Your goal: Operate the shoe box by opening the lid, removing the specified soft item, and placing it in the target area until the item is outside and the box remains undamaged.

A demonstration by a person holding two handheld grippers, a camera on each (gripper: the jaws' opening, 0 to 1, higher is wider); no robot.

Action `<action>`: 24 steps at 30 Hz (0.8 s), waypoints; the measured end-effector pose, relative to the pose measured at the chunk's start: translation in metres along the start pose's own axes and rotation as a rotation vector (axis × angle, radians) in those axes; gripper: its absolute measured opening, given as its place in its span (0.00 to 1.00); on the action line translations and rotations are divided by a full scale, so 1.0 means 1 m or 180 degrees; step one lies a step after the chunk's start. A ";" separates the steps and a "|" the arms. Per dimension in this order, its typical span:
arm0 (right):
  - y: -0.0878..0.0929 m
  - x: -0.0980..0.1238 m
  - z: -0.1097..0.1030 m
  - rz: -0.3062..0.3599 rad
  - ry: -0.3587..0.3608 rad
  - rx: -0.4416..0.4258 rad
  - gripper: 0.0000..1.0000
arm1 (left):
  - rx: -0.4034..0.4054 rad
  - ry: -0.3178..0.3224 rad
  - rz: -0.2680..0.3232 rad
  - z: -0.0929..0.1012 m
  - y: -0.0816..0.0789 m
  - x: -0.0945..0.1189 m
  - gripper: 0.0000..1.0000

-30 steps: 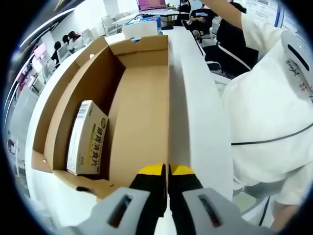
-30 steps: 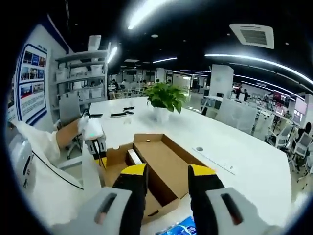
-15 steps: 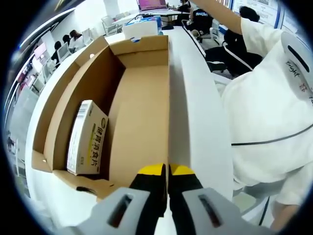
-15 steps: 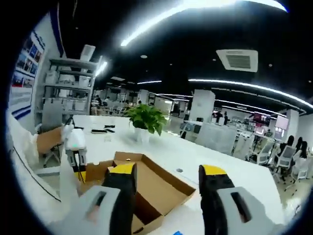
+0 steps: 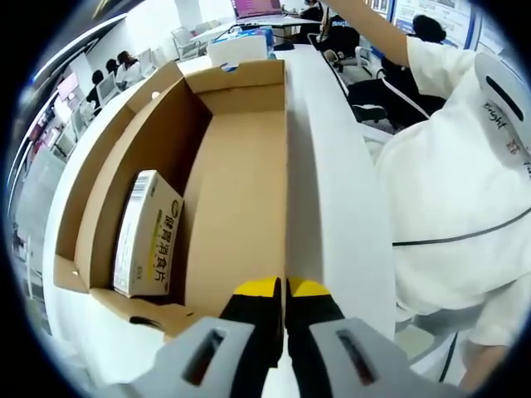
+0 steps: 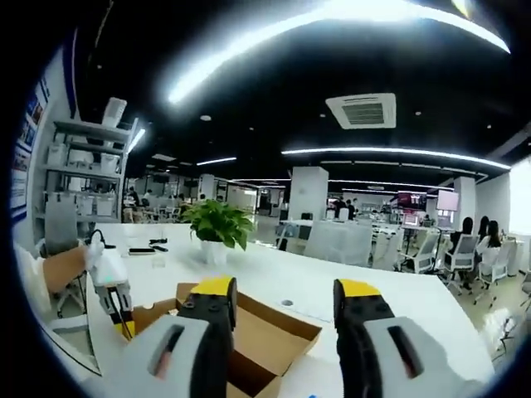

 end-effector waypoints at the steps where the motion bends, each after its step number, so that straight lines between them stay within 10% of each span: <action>1: 0.001 0.000 0.000 -0.0023 0.0016 0.0011 0.44 | 0.0002 0.0003 -0.0002 0.000 0.000 0.000 0.01; 16: 0.016 -0.004 0.002 0.0006 0.0281 0.0230 0.39 | 0.0007 0.0013 0.0000 0.000 0.000 0.000 0.01; 24: 0.022 0.008 -0.007 0.0047 0.0025 -0.0075 0.41 | 0.0000 0.0018 0.0002 -0.003 0.000 0.000 0.01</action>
Point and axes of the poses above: the point that each gripper's makers call its tool centre point, and the gripper's own axes: x roughly backward along the fingers, z roughly to its right, y roughly out of its underside, the point moved 6 cm from there along x, roughly backward along the fingers, and after that the axes turned 13 degrees about -y, right-handed, at the moved point
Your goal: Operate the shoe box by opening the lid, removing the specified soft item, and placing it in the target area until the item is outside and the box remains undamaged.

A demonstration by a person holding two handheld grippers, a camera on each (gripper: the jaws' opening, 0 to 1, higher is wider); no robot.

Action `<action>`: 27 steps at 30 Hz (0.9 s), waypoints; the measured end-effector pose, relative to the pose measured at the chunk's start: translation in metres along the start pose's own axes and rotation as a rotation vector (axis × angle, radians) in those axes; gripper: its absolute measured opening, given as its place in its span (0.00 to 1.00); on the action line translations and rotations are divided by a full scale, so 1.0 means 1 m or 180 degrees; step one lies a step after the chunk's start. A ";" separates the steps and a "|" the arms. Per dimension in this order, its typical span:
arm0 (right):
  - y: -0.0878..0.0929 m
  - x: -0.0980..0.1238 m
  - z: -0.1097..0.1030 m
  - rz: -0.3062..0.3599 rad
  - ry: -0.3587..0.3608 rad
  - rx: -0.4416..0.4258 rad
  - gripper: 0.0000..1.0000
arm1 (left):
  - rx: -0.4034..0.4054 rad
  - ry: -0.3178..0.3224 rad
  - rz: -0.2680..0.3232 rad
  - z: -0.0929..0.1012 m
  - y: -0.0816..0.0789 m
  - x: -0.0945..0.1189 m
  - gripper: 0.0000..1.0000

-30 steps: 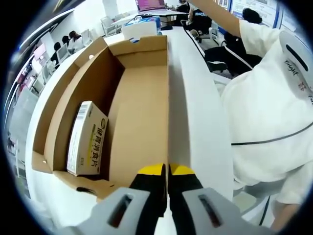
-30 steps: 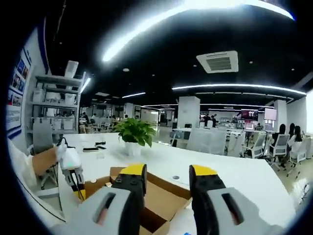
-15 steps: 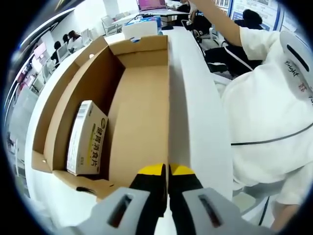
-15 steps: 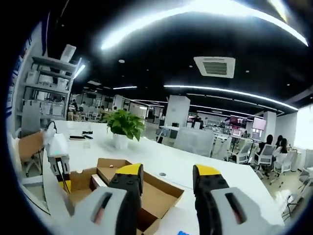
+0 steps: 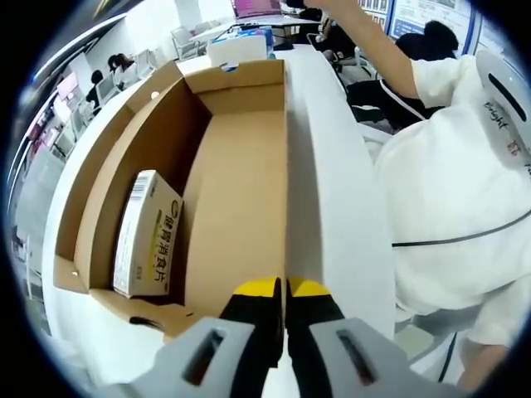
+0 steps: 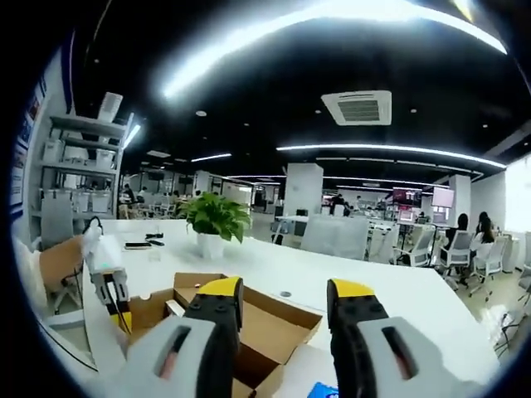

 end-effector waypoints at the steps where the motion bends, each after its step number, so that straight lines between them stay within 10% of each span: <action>1: 0.000 0.002 -0.002 0.0019 0.0010 -0.0021 0.41 | 0.0003 -0.0004 0.0002 0.000 0.000 0.000 0.01; 6: 0.001 0.012 -0.024 0.0279 -0.0021 -0.0047 0.41 | -0.0002 -0.0009 0.0008 0.002 0.000 0.000 0.01; 27: 0.037 0.007 -0.086 -0.0062 -0.0207 0.0545 0.36 | -0.0055 -0.0035 0.0030 0.004 0.000 0.000 0.01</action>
Point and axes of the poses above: the point that each gripper's makers call its tool centre point, and the gripper's own axes: x roughly backward along the fingers, z roughly to its right, y roughly out of its underside, the point moved 6 cm from there along x, roughly backward along the fingers, and after that the axes turned 13 degrees about -y, right-handed, at the moved point
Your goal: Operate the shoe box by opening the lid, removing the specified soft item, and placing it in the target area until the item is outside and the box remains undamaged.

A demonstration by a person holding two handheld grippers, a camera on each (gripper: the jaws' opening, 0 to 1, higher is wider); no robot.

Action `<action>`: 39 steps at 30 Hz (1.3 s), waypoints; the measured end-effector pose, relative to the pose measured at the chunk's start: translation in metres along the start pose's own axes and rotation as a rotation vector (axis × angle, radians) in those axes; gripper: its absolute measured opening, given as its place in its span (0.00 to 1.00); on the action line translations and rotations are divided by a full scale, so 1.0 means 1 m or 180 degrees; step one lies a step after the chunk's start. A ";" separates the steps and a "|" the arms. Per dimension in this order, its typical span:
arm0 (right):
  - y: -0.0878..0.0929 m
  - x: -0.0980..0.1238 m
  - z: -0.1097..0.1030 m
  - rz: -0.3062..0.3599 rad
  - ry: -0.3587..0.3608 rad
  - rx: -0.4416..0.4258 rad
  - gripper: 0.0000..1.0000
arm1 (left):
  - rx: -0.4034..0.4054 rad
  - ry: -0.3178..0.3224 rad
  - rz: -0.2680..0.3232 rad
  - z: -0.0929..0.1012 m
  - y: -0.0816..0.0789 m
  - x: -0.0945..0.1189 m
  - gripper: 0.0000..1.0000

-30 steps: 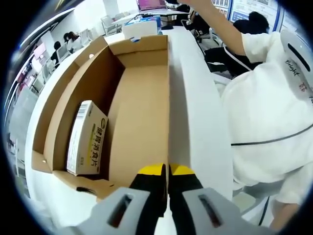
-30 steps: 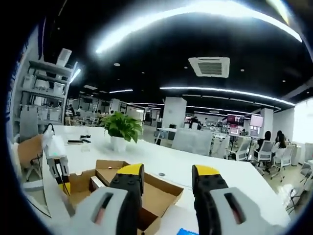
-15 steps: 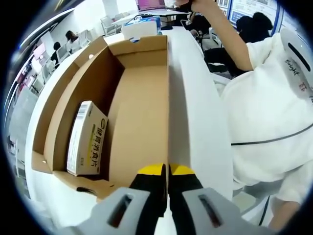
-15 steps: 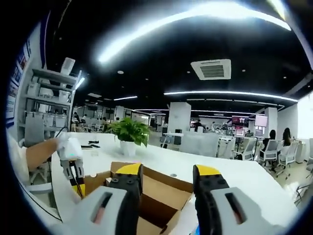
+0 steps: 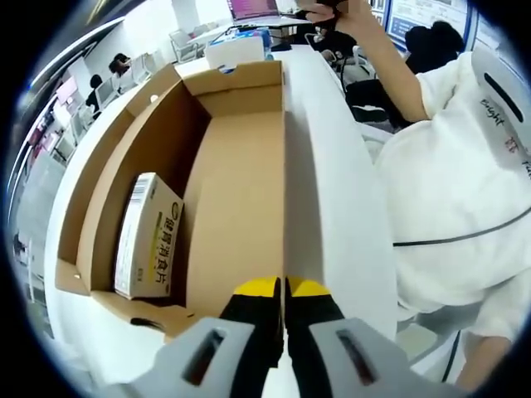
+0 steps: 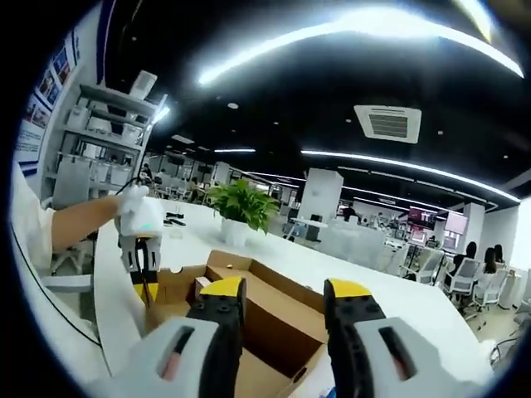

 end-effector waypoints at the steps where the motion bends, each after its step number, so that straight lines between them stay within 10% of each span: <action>1: 0.002 -0.002 -0.003 -0.0017 -0.0033 -0.0028 0.35 | -0.0007 -0.0001 0.0002 0.001 0.000 0.000 0.01; 15: 0.002 -0.031 -0.013 0.0022 -0.0692 0.0167 0.32 | -0.0003 0.0022 0.0010 -0.006 0.002 -0.002 0.01; 27: 0.025 -0.078 -0.025 -0.0814 -0.1029 0.0551 0.29 | -0.0067 -0.0035 -0.0024 -0.003 0.003 -0.003 0.01; 39: 0.022 -0.120 -0.054 -0.0955 -0.1381 0.0635 0.25 | -0.0033 -0.0043 -0.0038 -0.004 0.003 -0.003 0.01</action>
Point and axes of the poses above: the point that each gripper's makers call its tool centre point, and the gripper's own axes: x roughly backward along the fingers, z roughly to its right, y roughly out of its underside, the point moved 6 cm from there along x, roughly backward along the fingers, and after that the axes turned 13 degrees about -y, right-handed, at the moved point
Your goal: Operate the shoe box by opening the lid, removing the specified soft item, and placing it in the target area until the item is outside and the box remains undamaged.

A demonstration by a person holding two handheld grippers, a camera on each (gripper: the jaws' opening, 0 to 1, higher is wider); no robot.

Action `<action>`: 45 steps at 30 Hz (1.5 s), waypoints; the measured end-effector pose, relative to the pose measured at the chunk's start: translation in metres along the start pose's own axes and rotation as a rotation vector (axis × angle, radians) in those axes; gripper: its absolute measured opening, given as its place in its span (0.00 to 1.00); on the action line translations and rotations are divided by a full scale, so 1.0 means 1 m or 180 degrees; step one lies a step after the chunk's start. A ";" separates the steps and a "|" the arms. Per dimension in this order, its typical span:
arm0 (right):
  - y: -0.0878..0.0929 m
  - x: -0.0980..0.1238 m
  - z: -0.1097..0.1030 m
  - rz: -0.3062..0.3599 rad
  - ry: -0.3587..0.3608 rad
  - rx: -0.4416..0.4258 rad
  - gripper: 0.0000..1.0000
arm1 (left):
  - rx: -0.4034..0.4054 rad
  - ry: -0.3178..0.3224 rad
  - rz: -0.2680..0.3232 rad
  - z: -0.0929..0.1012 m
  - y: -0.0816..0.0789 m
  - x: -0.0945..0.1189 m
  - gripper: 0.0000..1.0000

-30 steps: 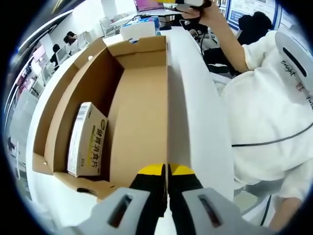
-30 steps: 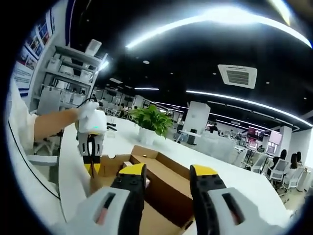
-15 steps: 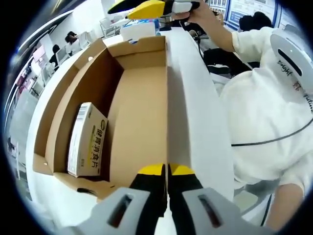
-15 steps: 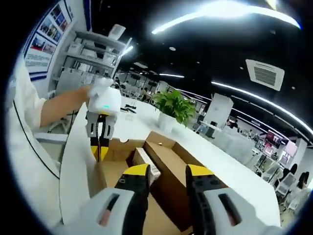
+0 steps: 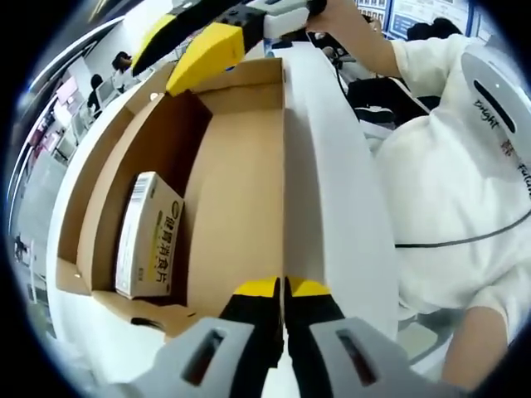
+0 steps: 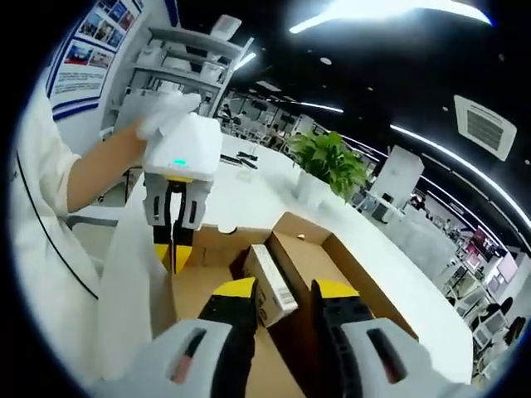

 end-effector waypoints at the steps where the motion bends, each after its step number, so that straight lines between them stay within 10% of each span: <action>1: 0.000 -0.003 0.000 -0.0051 0.0006 -0.0002 0.26 | -0.0009 -0.0001 0.0005 0.000 0.000 0.000 0.01; 19: -0.009 -0.053 0.020 -0.0122 -0.0742 -0.0070 0.27 | 0.0149 0.0063 -0.0162 -0.001 -0.002 -0.001 0.01; 45: 0.039 -0.089 0.024 -0.0584 -0.0681 0.0028 0.24 | 0.0053 0.0013 -0.0212 0.002 -0.002 -0.001 0.02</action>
Point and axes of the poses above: the point that each gripper's makers call its tool centre point, and the gripper's own axes: x roughly backward along the fingers, z roughly to its right, y roughly out of its underside, the point moved 6 cm from there along x, roughly backward along the fingers, and after that the axes turned 13 degrees about -y, right-handed, at the moved point
